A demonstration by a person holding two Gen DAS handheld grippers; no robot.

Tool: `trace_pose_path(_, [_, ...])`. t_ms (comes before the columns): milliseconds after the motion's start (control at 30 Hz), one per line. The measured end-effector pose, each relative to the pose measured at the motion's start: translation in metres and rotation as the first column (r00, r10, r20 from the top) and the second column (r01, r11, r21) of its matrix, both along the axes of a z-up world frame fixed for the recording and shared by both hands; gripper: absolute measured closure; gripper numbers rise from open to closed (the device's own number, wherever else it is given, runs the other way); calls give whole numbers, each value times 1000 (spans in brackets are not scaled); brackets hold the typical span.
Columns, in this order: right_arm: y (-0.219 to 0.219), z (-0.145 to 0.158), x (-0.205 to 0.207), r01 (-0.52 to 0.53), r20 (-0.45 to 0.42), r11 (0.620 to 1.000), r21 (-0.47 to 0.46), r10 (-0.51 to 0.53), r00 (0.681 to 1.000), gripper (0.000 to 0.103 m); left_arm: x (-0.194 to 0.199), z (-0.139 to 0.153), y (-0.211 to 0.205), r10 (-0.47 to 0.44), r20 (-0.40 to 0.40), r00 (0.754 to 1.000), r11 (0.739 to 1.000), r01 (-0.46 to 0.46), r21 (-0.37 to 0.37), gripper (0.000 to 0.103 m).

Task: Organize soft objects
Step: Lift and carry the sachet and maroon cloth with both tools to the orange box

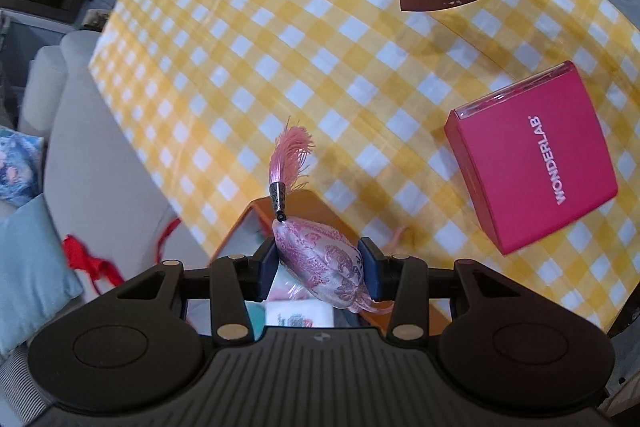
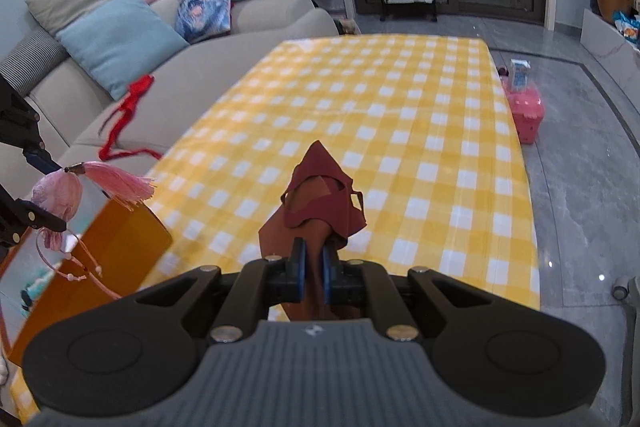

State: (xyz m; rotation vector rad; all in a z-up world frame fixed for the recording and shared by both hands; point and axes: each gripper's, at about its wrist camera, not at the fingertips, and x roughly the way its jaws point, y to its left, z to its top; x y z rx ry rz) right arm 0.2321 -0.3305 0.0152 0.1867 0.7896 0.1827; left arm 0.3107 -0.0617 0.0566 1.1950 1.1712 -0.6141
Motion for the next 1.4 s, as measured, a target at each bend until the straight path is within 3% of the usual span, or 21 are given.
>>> trace_pose_path(300, [14, 31, -18, -34, 56, 999, -4, 34, 998, 97, -30, 36, 9, -1, 70, 998, 1000, 1, -8, 54])
trace_pose_path(567, [23, 50, -37, -44, 100, 999, -8, 45, 994, 97, -59, 58, 17, 35, 123, 992, 995, -23, -99, 54])
trace_pose_path(867, [51, 60, -44, -91, 119, 994, -57, 97, 988, 97, -70, 69, 49, 168, 177, 970, 968, -129, -215, 54])
trace_pose_path(1000, [69, 60, -47, -109, 118, 990, -94, 120, 986, 97, -71, 71, 75, 279, 189, 942, 923, -208, -324, 54])
trace_pose_path(1133, [93, 58, -54, -136, 104, 985, -111, 147, 984, 97, -76, 68, 106, 398, 158, 903, 841, -291, -457, 54])
trace_pose_path(1400, [155, 52, -74, -227, 82, 961, -159, 242, 967, 97, -86, 56, 169, 540, 83, 838, 687, -382, -618, 54])
